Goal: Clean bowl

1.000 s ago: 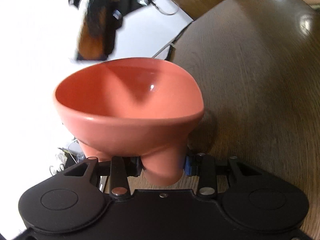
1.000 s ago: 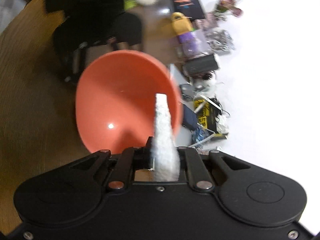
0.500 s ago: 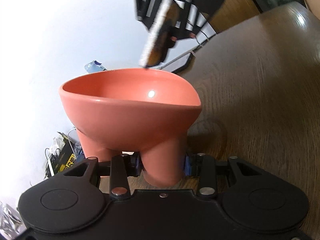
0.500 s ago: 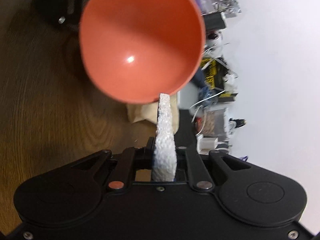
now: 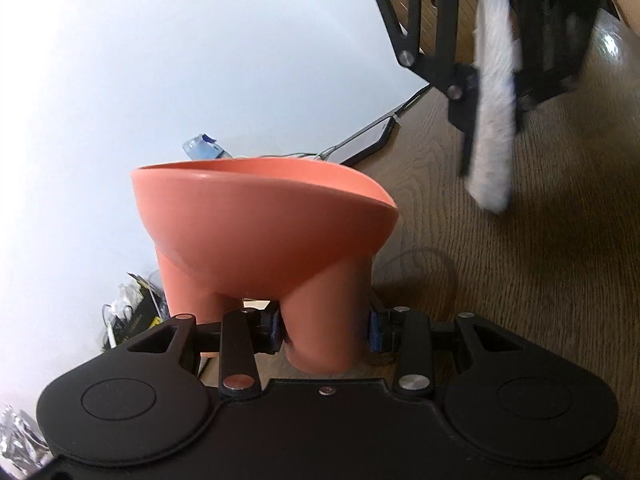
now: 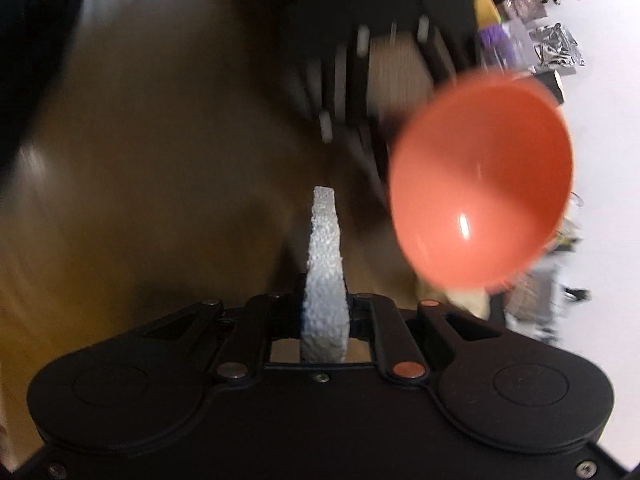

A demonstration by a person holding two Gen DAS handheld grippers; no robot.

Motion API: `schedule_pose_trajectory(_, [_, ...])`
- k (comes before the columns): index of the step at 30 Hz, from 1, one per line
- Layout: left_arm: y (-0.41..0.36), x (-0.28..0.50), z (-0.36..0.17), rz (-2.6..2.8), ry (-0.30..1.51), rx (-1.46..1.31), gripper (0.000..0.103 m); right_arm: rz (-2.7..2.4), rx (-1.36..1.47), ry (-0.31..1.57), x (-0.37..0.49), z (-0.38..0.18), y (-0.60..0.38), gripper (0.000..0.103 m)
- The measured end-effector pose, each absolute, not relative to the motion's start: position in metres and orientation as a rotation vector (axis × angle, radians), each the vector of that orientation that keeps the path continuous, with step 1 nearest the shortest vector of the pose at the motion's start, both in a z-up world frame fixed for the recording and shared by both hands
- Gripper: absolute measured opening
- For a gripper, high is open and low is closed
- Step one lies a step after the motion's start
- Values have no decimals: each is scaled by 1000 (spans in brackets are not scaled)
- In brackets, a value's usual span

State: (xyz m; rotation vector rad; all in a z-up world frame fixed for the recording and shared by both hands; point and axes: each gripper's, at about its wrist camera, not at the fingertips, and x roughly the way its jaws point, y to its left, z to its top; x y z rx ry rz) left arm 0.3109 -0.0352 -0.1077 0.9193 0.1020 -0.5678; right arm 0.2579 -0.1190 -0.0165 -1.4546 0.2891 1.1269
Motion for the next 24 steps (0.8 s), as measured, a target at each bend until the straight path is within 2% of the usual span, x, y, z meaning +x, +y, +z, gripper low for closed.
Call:
schedule_pose_trajectory(6, [-40, 313, -107, -566, 101, 920, 37, 1209, -1264, 167, 243, 55, -95, 12])
schedule_pose_trajectory(14, [-47, 314, -112, -567, 103, 919, 37, 995, -1353, -132, 271, 103, -69, 12])
schedule_pose_trajectory(19, [-52, 315, -115, -568, 105, 918, 37, 862, -1441, -112, 306, 94, -79, 12])
schedule_pose_trajectory(24, [-35, 309, -114, -568, 104, 917, 37, 783, -1520, 26, 344, 56, -96, 12])
